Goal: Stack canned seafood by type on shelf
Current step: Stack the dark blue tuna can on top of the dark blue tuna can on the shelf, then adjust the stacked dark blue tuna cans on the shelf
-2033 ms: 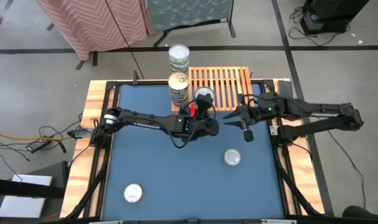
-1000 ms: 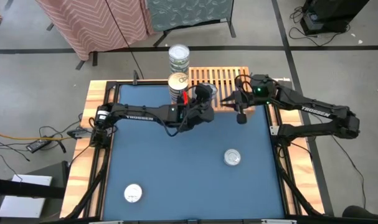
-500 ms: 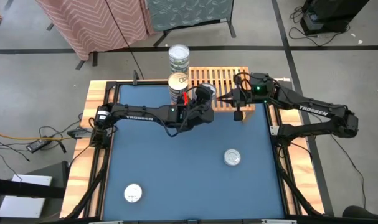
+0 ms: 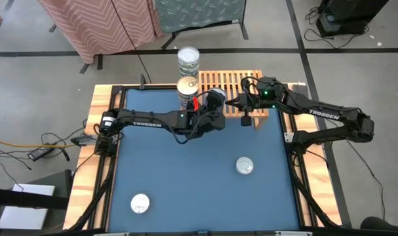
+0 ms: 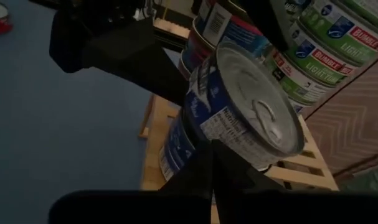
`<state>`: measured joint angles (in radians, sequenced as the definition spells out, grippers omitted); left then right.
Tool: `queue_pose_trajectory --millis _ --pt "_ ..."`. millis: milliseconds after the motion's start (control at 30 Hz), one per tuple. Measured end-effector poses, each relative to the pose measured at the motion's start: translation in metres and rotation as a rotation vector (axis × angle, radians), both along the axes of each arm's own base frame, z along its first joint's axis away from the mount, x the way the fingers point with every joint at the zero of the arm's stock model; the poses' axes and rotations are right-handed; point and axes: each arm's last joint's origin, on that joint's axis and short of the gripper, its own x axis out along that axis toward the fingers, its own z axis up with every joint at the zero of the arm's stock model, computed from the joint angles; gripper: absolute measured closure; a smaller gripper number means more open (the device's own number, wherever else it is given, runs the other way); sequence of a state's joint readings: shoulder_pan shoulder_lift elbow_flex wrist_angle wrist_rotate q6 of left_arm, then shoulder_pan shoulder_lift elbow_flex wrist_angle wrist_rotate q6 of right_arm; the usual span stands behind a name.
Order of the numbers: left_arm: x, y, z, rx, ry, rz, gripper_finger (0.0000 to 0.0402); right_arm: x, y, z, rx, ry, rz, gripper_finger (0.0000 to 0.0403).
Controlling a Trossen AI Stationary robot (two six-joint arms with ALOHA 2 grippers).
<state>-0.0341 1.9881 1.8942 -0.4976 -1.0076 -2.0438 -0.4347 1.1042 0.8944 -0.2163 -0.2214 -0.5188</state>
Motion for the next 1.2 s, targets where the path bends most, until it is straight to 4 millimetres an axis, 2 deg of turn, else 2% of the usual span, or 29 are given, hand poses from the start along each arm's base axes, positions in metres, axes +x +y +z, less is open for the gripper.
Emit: queue_pose_trajectory --millis 633,733,833,933,1000,1100,1200 --pt "0.002 -0.003 -0.001 -0.062 0.051 -0.166 0.0057 -0.001 0.001 0.000 -0.005 0.009 0.000 0.0398" --pt "-0.001 -0.005 0.007 -0.010 0.157 -0.297 0.0057 -0.006 0.005 0.004 -0.007 0.006 0.008 0.0398" --pt "-0.009 -0.012 0.024 0.120 0.298 -0.483 0.0057 -0.021 0.014 0.014 0.002 -0.017 0.011 0.0396" --pt "-0.022 -0.027 0.044 0.301 0.432 -0.688 0.0057 -0.043 0.029 0.028 0.127 -0.043 0.016 0.0396" --pt "-0.031 -0.037 0.051 0.385 0.511 -0.875 0.0057 -0.059 0.043 0.031 0.244 -0.027 0.076 0.0399" --pt "-0.042 -0.056 0.050 0.378 0.583 -1.051 0.0057 -0.077 0.064 0.020 0.384 0.063 0.166 0.0401" --pt "-0.053 -0.078 0.039 0.334 0.692 -1.172 0.0057 -0.087 0.080 -0.001 0.490 0.173 0.130 0.0401"
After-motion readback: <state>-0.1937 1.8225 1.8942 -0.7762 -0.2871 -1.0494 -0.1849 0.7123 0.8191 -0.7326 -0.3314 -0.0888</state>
